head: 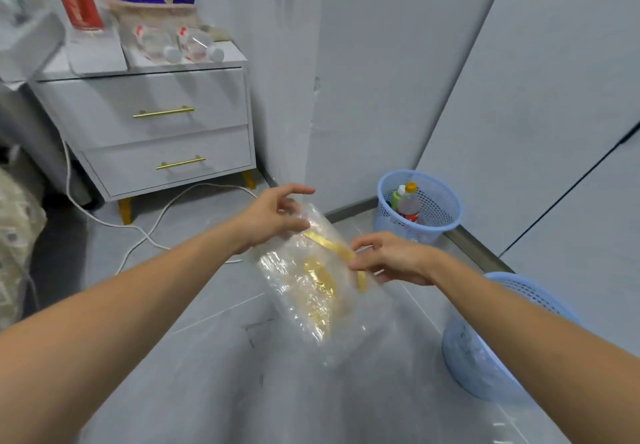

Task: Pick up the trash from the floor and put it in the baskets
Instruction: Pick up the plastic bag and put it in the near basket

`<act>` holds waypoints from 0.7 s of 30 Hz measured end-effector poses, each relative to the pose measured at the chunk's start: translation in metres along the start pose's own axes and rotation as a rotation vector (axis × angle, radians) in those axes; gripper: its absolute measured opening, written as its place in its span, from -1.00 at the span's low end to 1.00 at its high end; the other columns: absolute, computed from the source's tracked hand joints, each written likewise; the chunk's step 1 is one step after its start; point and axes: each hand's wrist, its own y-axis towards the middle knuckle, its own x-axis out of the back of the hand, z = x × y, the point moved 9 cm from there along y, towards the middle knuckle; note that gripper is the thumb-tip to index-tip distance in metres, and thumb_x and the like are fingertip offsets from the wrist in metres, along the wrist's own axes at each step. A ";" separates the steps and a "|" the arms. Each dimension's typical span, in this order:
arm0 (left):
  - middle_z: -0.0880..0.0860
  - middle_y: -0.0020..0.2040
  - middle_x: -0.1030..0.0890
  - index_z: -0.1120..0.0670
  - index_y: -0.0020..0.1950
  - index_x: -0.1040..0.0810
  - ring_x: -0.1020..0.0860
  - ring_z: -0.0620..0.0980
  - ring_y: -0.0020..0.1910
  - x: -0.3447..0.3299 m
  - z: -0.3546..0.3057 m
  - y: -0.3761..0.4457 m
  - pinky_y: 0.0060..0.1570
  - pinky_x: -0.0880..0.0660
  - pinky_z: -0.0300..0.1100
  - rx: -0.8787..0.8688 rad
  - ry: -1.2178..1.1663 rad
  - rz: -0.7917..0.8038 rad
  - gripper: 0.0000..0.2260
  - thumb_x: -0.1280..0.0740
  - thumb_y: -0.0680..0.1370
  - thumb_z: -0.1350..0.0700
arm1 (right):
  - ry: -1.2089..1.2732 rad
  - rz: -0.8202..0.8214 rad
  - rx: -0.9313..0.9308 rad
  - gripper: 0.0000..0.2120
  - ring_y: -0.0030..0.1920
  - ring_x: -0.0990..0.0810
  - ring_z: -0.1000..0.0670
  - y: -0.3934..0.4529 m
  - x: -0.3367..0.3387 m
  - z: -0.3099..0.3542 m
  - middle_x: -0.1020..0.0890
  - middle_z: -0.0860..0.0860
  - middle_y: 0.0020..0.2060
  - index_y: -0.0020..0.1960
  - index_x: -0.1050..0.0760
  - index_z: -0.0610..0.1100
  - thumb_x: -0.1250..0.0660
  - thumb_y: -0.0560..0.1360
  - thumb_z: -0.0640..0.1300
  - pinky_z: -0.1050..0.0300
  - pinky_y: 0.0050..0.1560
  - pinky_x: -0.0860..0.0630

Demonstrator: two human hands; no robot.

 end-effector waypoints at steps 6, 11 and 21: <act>0.11 0.19 -0.61 -0.01 0.38 -0.44 -0.61 0.08 0.15 0.005 0.053 -0.011 0.17 -0.58 0.04 0.339 -0.010 -0.104 -0.50 -0.43 0.52 -0.17 | 0.298 -0.207 0.116 -0.88 -0.12 -0.65 -0.06 -0.014 0.028 -0.022 -0.67 -0.14 -0.11 0.03 -0.55 -0.12 -0.38 0.56 -0.31 -0.12 0.01 -0.68; 0.16 0.08 -0.68 0.08 0.26 -0.61 -0.63 0.08 -0.08 -0.050 0.068 -0.024 0.00 -0.65 0.01 0.375 -0.155 0.201 -0.75 -0.41 0.59 0.07 | 0.439 -0.215 0.104 -0.78 0.13 -0.69 -0.28 -0.014 0.027 -0.038 -0.67 -0.33 0.13 0.21 -0.50 -0.20 -0.36 0.57 -0.32 -0.23 0.11 -0.65; 0.19 0.08 -0.67 -0.03 0.21 -0.64 -0.63 0.09 -0.07 -0.070 0.047 0.010 -0.19 -0.58 -0.06 0.264 -0.428 -0.016 -0.73 -0.34 0.58 0.24 | 0.721 -0.189 0.250 -0.60 0.00 -0.75 -0.13 -0.021 0.043 -0.050 -0.69 -0.22 0.17 0.37 -0.53 -0.07 -0.16 0.63 -0.36 -0.03 -0.03 -0.71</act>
